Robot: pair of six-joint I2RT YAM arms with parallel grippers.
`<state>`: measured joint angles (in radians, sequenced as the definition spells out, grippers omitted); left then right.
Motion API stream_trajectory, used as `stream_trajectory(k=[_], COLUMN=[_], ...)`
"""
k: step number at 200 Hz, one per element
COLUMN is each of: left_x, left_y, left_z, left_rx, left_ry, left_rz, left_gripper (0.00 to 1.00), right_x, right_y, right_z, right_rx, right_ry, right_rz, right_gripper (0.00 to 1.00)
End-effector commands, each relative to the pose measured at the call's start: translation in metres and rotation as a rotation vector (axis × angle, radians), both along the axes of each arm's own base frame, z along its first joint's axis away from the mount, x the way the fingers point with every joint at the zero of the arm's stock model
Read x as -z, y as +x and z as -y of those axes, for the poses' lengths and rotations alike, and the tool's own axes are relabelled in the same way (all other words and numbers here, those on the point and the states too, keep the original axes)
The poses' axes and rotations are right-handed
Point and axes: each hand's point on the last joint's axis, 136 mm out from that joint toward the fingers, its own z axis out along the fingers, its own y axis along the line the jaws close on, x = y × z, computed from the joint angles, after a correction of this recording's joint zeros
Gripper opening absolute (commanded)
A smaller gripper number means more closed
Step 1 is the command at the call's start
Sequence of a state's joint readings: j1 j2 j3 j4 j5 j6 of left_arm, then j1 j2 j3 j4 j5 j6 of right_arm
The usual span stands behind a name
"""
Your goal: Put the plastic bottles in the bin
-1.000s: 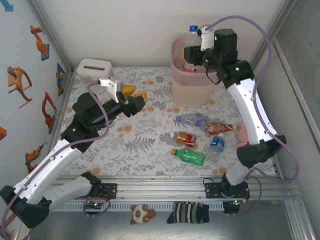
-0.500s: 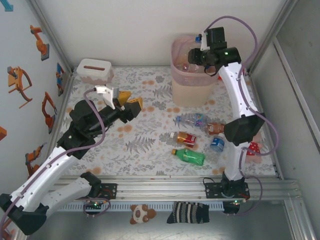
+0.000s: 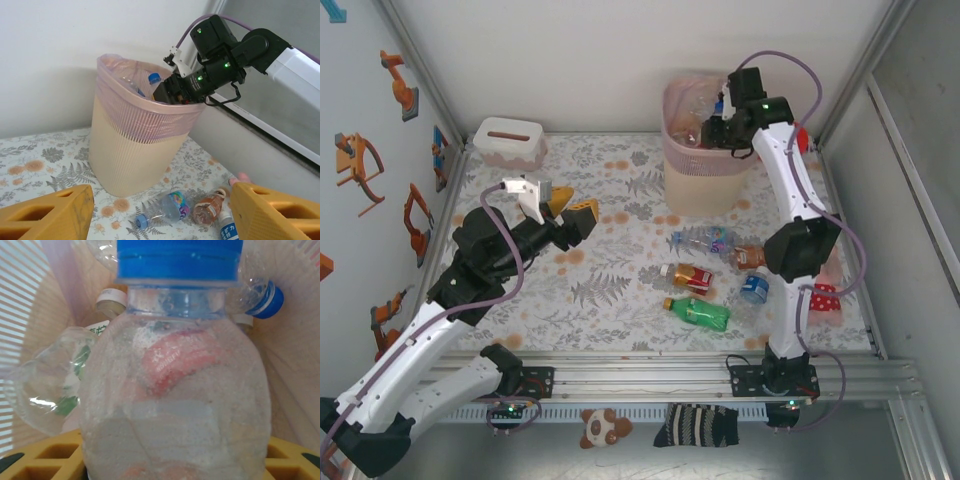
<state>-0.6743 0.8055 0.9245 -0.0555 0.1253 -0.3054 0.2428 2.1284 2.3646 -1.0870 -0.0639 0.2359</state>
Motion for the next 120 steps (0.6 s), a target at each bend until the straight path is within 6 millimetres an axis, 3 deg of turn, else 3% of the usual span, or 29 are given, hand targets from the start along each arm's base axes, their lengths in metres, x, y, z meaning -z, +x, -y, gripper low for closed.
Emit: stream_trajectory(k=[1,23,64,120], left_x=[0.004,0.003,-0.002,-0.001], left_y=[0.002,0.002,0.004,0.006], left_z=[-0.005,-0.006,-0.004,0.001], left_rx=[-0.028,-0.033,-0.026,-0.012], left_ry=[0.019,0.017,0.013,0.015], left_rz=[0.008,0.015,0.025,0.019], left_gripper=[0.72,0.72,0.73,0.74], right_x=[0.034,0.033,-0.006,-0.047], right_y=[-0.014,-0.013,-0.012,-0.023], right_z=[0.0,-0.002,-0.002,0.002], right_rx=[-0.023,-0.025,-0.024,-0.016], right_ry=[-0.012,0.001,0.02,0.038], right_rz=[-0.136,-0.14,-0.042,0.042], right_gripper=[0.57,0.65,0.78,0.81])
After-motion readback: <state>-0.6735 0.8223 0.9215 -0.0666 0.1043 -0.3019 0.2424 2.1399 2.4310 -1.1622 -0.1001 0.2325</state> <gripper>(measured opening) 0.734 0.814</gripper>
